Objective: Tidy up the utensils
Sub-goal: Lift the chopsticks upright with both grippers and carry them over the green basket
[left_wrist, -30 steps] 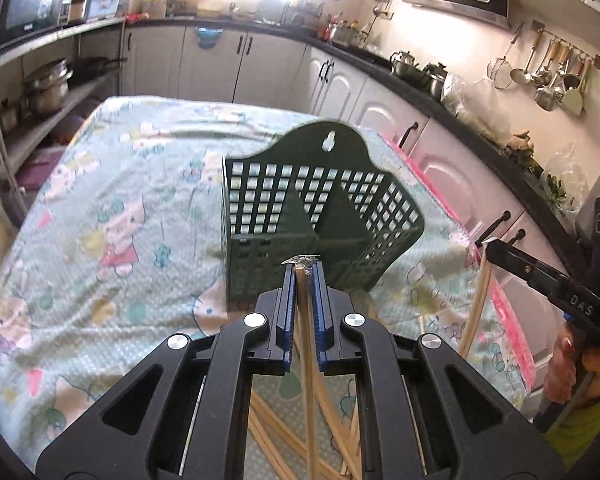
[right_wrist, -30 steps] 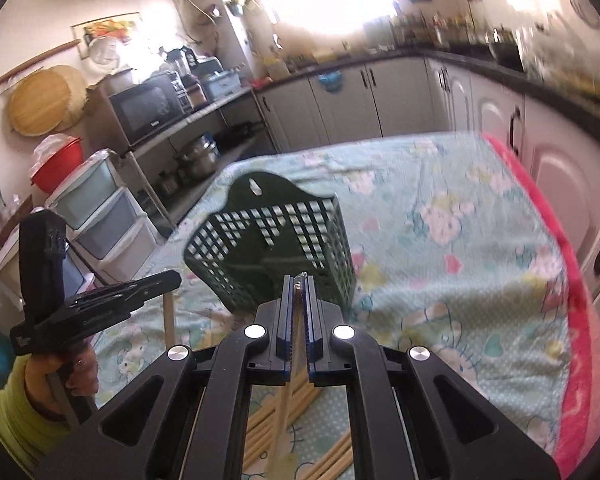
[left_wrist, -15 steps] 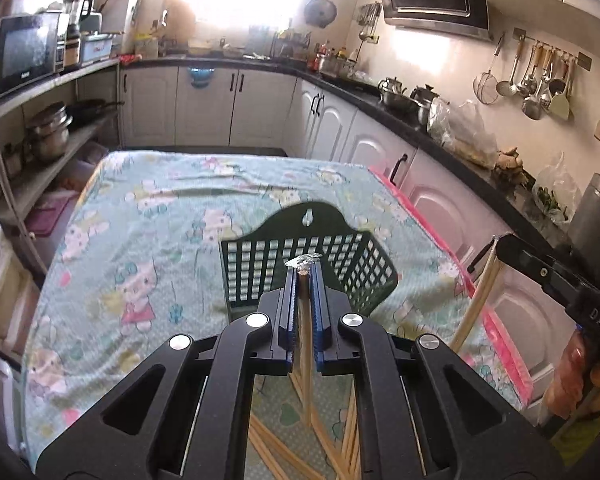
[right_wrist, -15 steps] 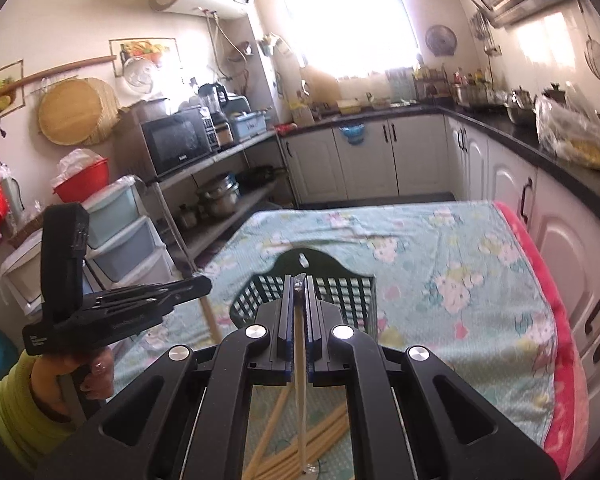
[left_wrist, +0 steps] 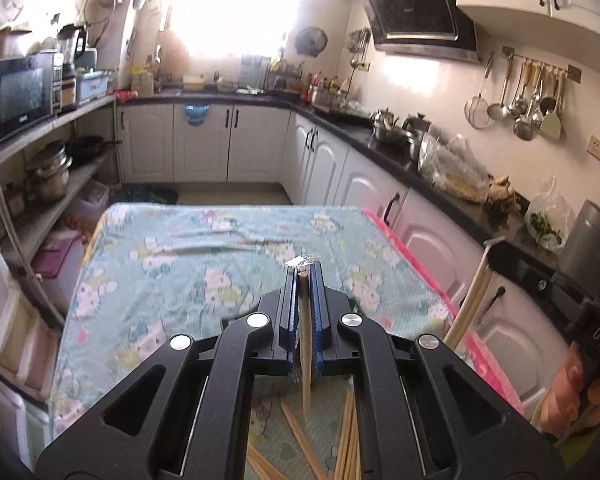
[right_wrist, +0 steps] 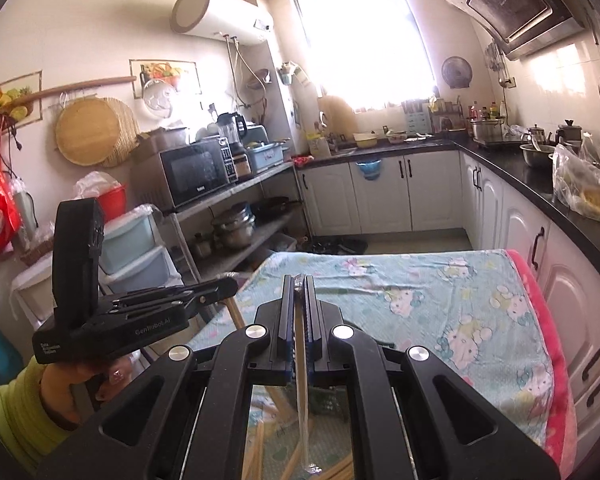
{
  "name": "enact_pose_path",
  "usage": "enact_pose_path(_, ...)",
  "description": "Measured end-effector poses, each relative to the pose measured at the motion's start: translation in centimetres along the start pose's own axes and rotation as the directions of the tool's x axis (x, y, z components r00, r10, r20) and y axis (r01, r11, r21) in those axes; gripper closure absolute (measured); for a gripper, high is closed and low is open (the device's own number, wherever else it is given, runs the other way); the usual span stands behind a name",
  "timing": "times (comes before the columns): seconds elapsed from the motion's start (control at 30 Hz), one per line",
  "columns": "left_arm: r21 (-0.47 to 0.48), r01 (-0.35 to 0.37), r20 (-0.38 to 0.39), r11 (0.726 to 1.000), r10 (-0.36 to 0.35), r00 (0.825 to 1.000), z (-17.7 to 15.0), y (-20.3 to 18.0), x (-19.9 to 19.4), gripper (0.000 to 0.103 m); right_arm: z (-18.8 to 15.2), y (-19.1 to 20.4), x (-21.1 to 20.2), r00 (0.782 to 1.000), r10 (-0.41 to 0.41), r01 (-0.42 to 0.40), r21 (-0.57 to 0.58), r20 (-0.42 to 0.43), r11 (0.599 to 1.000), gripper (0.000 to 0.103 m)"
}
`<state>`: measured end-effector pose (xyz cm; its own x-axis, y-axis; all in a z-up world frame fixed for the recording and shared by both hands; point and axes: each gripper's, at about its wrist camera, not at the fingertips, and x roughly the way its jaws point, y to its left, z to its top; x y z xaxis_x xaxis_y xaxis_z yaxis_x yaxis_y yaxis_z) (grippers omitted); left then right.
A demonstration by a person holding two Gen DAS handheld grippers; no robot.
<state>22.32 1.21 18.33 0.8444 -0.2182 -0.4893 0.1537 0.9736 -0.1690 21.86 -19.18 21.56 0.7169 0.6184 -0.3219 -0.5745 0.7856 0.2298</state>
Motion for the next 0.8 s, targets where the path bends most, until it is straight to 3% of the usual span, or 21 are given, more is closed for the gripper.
enact_pose_path(0.47,-0.009,-0.019,0.045,1.0,0.019,0.999,4.5,1.0,0.7,0.1,4.0,-1.1,1.4,0.999,-0.024,0.023,0.017,0.041,1.0,0.098)
enact_pose_path(0.8,-0.012,-0.071,0.049,0.997,0.071,0.996,5.0,2.7,3.4,0.1,4.7,-3.6,4.9,0.996,-0.073,0.07,0.054,0.045,0.996,0.098)
